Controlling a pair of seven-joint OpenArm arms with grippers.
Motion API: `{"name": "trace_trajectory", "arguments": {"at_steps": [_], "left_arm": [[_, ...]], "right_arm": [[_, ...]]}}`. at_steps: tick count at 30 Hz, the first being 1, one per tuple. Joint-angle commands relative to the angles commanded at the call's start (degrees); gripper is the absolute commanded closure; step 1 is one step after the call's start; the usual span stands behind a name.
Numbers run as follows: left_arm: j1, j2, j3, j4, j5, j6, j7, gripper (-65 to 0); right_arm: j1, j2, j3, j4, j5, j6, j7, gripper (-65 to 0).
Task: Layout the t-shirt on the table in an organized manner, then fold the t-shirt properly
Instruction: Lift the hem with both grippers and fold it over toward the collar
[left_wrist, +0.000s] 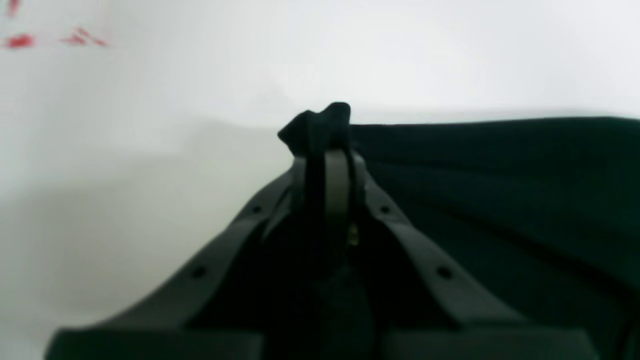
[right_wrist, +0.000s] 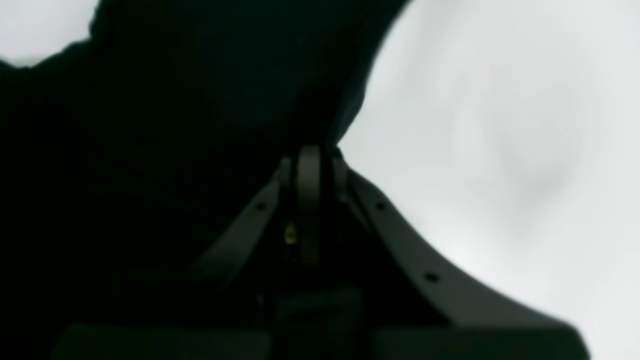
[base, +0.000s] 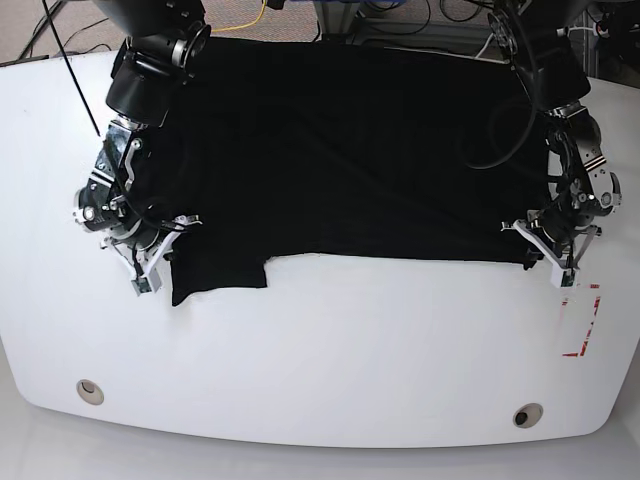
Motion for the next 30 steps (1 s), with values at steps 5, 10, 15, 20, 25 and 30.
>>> {"name": "trace_trajectory", "arguments": {"at_steps": [5,10,15,20,25,30], "left_arm": [[0.00,1.05,-0.18,4.22,0.09,-2.73,3.08,-1.5],[0.09,1.14,-0.26,7.65,0.18,-4.75,6.51,-1.5],[2.46,1.05,-0.26,10.20,0.18,-5.45,7.21,-1.7],[4.57,0.97,-0.26,11.08,0.18,-5.54,7.21,-1.7],[6.42,0.97,-0.26,11.08,0.18,-5.54,7.21,-1.7],[7.65,0.97,-0.26,11.08,0.09,-5.54,7.12,-1.7]], "right_arm": [[-1.93,0.00,0.00,5.19,0.00,0.00,-2.37,0.0],[-4.84,0.00,0.00,10.90,0.00,0.00,-5.98,0.0],[-8.70,-0.09,0.00,16.26,0.00,0.00,-7.12,0.0],[-12.75,-0.26,0.00,21.54,0.09,0.00,-8.26,0.0],[-16.70,-0.35,0.00,25.67,0.09,0.00,-9.05,0.0],[-20.75,-1.93,0.18,29.10,0.09,0.00,-9.05,0.0]]}}
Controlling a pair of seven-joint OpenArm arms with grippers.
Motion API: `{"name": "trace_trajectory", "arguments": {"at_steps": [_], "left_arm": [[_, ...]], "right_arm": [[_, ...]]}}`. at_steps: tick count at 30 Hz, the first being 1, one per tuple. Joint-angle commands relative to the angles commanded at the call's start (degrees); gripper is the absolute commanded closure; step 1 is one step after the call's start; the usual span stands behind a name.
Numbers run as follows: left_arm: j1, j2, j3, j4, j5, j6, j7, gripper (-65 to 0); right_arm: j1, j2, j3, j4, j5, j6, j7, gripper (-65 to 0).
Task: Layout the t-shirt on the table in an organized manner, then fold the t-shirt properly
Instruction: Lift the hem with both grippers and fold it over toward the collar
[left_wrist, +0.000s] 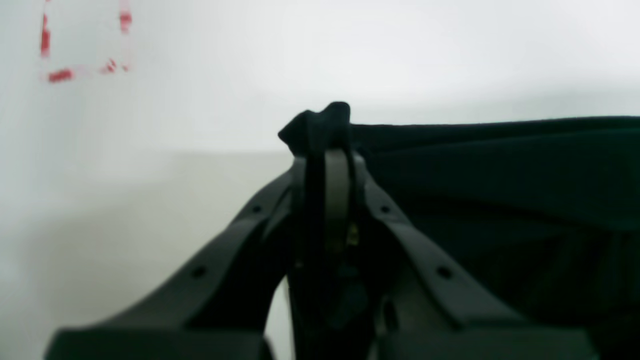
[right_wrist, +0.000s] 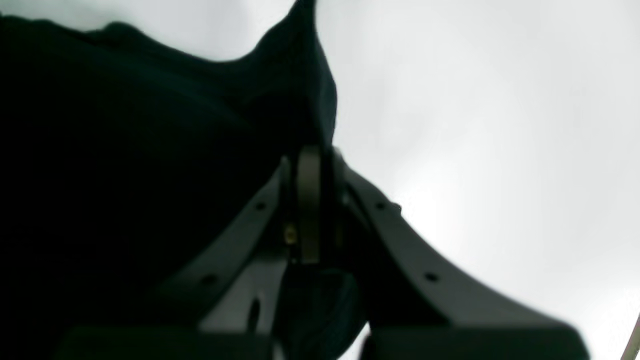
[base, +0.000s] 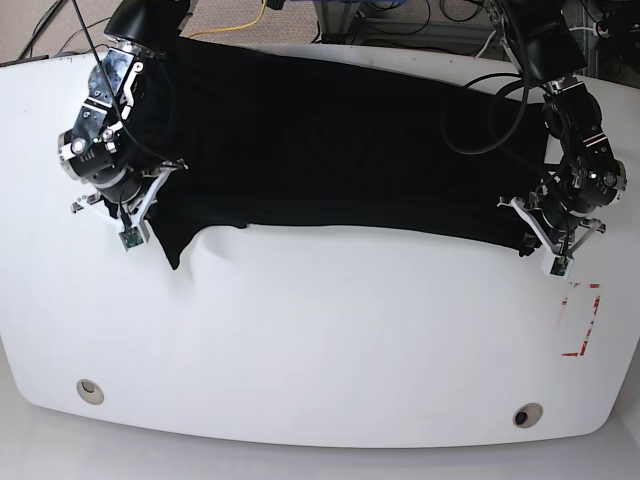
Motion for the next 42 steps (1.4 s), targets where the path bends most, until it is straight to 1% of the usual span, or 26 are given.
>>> {"name": "trace_trajectory", "arguments": {"at_steps": [5,7,11,15,18,19,22,27,31,35,42], "left_arm": [[0.44,0.00,0.00,0.00,0.00,-0.09,0.00,-1.7],[0.53,0.00,0.00,0.00,0.00,-0.09,0.00,-1.7],[1.49,-0.09,0.00,0.00,0.00,-0.09,0.00,-1.7],[1.58,-0.09,0.00,0.00,0.00,-0.09,0.00,-1.7],[2.20,-0.18,0.00,0.00,0.00,-0.09,0.00,-1.7],[2.64,-0.70,0.00,0.09,-0.09,-0.09,0.00,-1.7],[2.99,-1.93,0.00,0.79,-0.09,-0.18,0.00,-1.7],[3.43,-1.93,0.00,2.29,-0.09,-0.18,0.09,-1.7],[5.19,-1.93,0.00,3.25,-0.09,-0.18,0.09,-1.7],[5.80,-1.93,0.18,4.57,-0.09,-0.18,0.18,-1.7],[9.32,-1.93,0.26,7.38,-0.09,-0.18,0.18,-1.7]], "right_arm": [[-3.87,-1.05,0.09,3.25,0.00,0.00,-0.18,0.0],[-4.75,-1.49,0.09,3.96,0.00,0.00,-1.05,0.0],[-6.24,-2.02,0.18,5.71,0.00,0.00,-4.31,0.0],[-7.38,-2.11,0.26,6.07,0.00,0.00,-5.63,0.0],[-8.26,-2.11,1.67,6.07,0.00,0.00,-5.71,0.0],[-8.44,-2.37,2.73,6.07,0.00,0.00,-5.71,0.0],[-8.97,-3.43,5.45,6.07,2.46,0.00,-5.71,0.0],[-10.11,-2.90,8.09,5.98,6.77,0.00,-6.15,0.0],[-11.60,-1.93,8.09,5.89,10.02,0.00,-6.15,0.0],[-13.10,-1.93,8.09,5.89,12.92,0.00,-6.15,0.0],[-16.00,-1.58,8.09,5.89,20.22,0.00,-6.15,0.0]]}}
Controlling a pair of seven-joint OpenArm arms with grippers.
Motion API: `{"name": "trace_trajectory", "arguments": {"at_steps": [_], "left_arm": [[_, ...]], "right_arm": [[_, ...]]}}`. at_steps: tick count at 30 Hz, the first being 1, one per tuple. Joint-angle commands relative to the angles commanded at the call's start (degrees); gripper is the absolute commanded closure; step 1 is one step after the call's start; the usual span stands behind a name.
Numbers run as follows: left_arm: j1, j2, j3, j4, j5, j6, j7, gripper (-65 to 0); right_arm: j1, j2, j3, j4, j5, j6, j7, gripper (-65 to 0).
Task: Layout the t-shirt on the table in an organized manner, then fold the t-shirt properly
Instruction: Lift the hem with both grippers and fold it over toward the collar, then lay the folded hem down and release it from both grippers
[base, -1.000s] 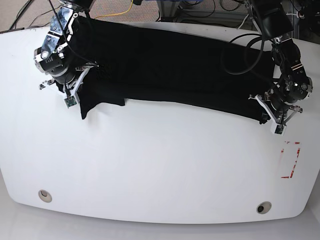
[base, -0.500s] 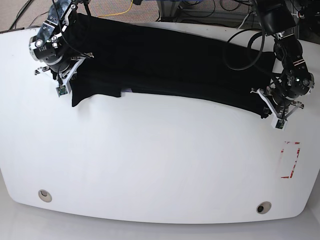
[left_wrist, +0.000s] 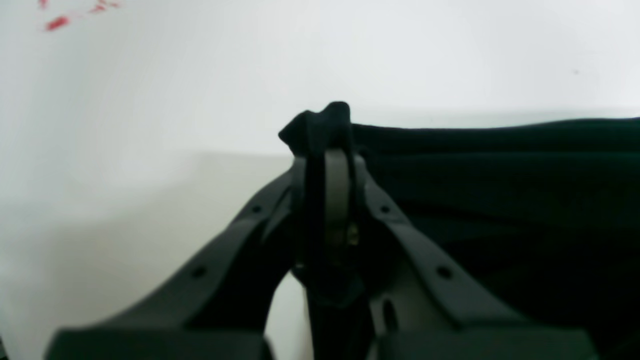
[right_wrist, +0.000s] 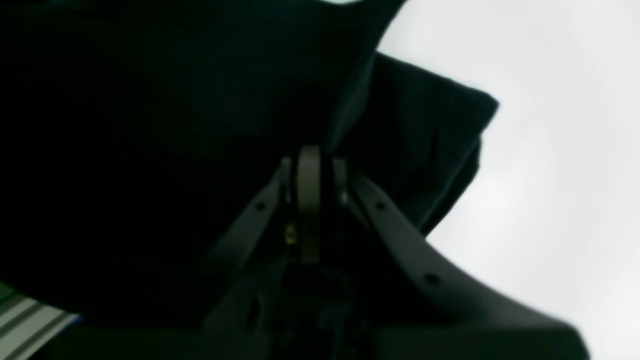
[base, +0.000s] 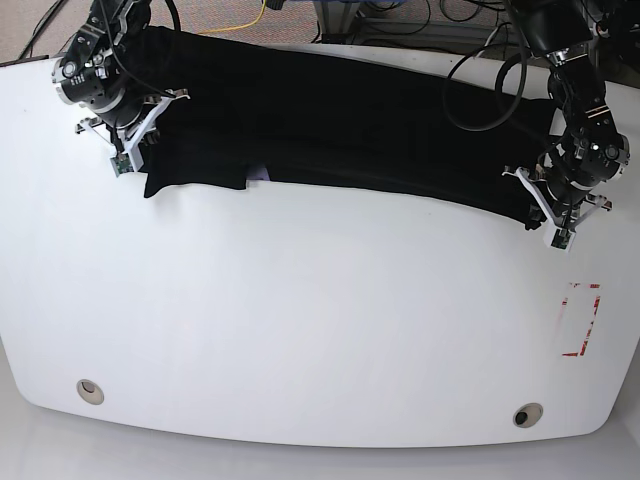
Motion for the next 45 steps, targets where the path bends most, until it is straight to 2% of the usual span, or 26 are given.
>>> {"name": "trace_trajectory", "arguments": {"at_steps": [14,20,26,28,30,31,32,35,37,39,41,45], "left_arm": [[7.21,0.00,-0.18,4.84,0.00,0.00,0.00,-1.8],[9.41,-0.18,-0.26,4.92,0.00,0.00,0.00,-1.8],[10.20,-1.49,-0.26,4.66,0.00,0.00,0.00,-3.3],[10.29,-1.58,-0.26,4.66,0.00,0.00,0.00,-6.3],[10.37,-1.58,-0.26,4.66,0.00,0.00,0.09,-13.9],[10.55,-1.58,-0.26,4.66,0.00,0.00,0.09,-15.6],[10.90,-1.58,-0.26,4.75,0.09,0.00,0.09,-20.6],[11.08,-1.58,-0.26,4.92,0.09,0.00,0.09,-30.8],[11.08,-1.58,-0.35,4.92,0.26,0.00,0.09,-36.3],[11.08,-1.58,-0.35,4.92,0.26,0.00,0.09,-37.5],[11.16,-1.67,-0.35,4.92,0.35,0.00,0.09,-37.5],[11.16,-1.67,-0.62,5.45,0.09,0.00,0.09,-37.5]], "right_arm": [[-2.46,0.09,0.00,0.00,1.76,0.00,0.00,0.0],[-3.43,1.32,-0.18,-0.18,1.85,0.00,0.00,0.0],[-3.52,1.58,-0.18,-0.26,1.49,0.00,0.00,-1.0],[-3.60,1.58,-0.09,-0.26,1.49,0.00,0.00,-4.0],[-3.60,1.58,0.09,-0.26,1.41,0.00,0.00,-15.4],[-3.60,1.58,0.09,-0.26,1.41,0.00,0.09,-17.8],[-3.60,1.58,0.09,-0.26,1.41,0.00,0.09,-25.8],[-3.69,1.58,0.26,-0.26,1.41,0.00,0.26,-42.2],[-3.69,1.58,1.14,-0.18,1.41,0.00,0.26,-52.0],[-3.69,1.41,2.37,-0.18,1.41,0.00,0.35,-58.8],[-3.52,1.32,3.78,-0.18,1.41,0.00,0.35,-62.8],[-2.81,1.49,6.51,-0.18,1.67,0.00,0.35,-63.4]]}}
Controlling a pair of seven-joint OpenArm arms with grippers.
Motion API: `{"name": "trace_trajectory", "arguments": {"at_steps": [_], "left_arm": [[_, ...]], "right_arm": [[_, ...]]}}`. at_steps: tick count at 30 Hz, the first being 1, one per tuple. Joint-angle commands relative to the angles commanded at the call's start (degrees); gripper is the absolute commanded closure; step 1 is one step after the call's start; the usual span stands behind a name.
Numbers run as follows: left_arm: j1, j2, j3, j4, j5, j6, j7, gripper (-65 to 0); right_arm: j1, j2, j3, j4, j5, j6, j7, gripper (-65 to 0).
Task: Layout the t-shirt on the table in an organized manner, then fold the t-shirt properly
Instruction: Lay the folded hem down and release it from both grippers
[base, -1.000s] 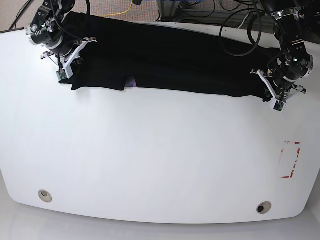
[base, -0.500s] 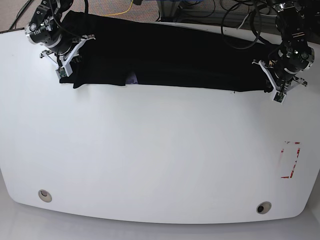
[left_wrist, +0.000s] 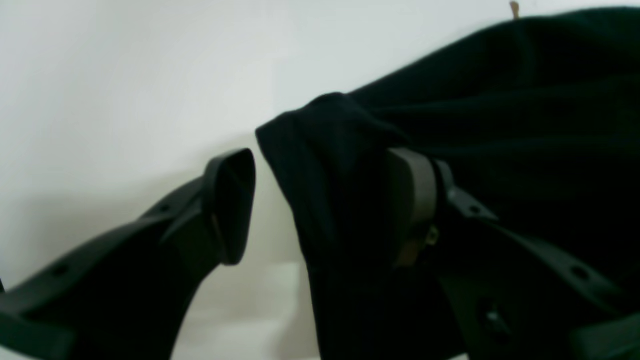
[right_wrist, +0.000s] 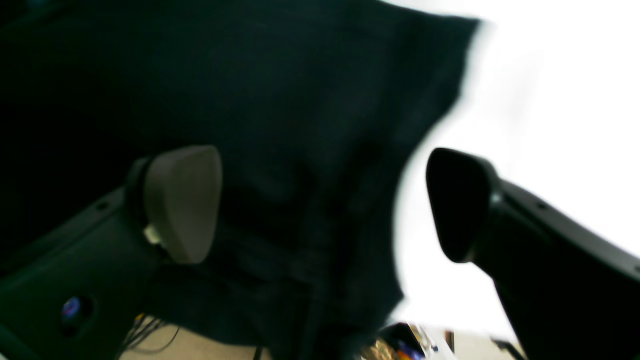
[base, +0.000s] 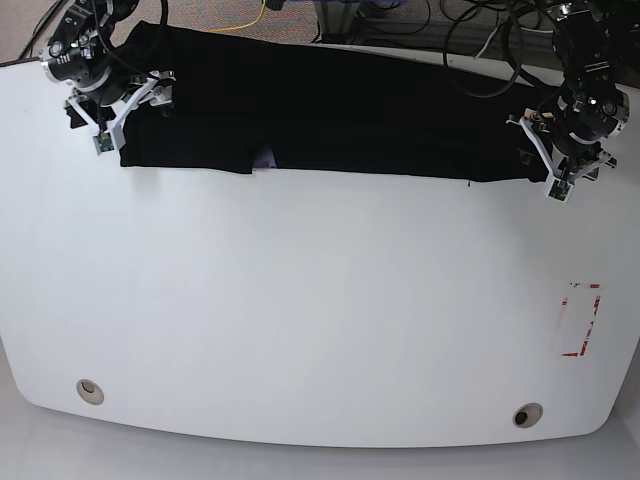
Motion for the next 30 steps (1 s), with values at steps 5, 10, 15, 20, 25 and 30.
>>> {"name": "trace_trajectory", "arguments": {"at_steps": [5,10,15,20,25,30], "left_arm": [[0.00,0.18,-2.73,3.78,-0.26,0.00,0.00,-37.5],[-0.09,0.26,-3.34,6.24,-3.96,-1.32,0.18,-37.4],[-0.35,0.09,-3.52,6.33,-7.30,-2.64,4.04,-37.4],[-0.18,0.70,-3.25,5.80,-8.09,-2.64,4.40,-37.4],[0.35,2.90,-2.29,3.96,-6.77,-2.55,4.40,-37.4],[0.97,3.78,-2.29,0.53,-5.36,-2.55,4.22,-37.2]], "right_arm": [[2.46,0.09,2.02,0.00,0.18,0.00,0.00,-63.4],[5.36,-0.44,1.93,0.00,0.26,0.00,-0.09,-63.4],[7.21,-2.29,1.85,-0.09,3.34,0.00,-0.18,-63.4],[7.21,-3.16,-1.05,-0.18,5.27,0.00,-0.26,-59.0],[6.68,-3.16,-5.80,-3.60,4.66,0.00,0.09,-41.1],[4.66,-3.16,-7.30,-7.47,4.66,0.00,2.29,-22.4]]}}
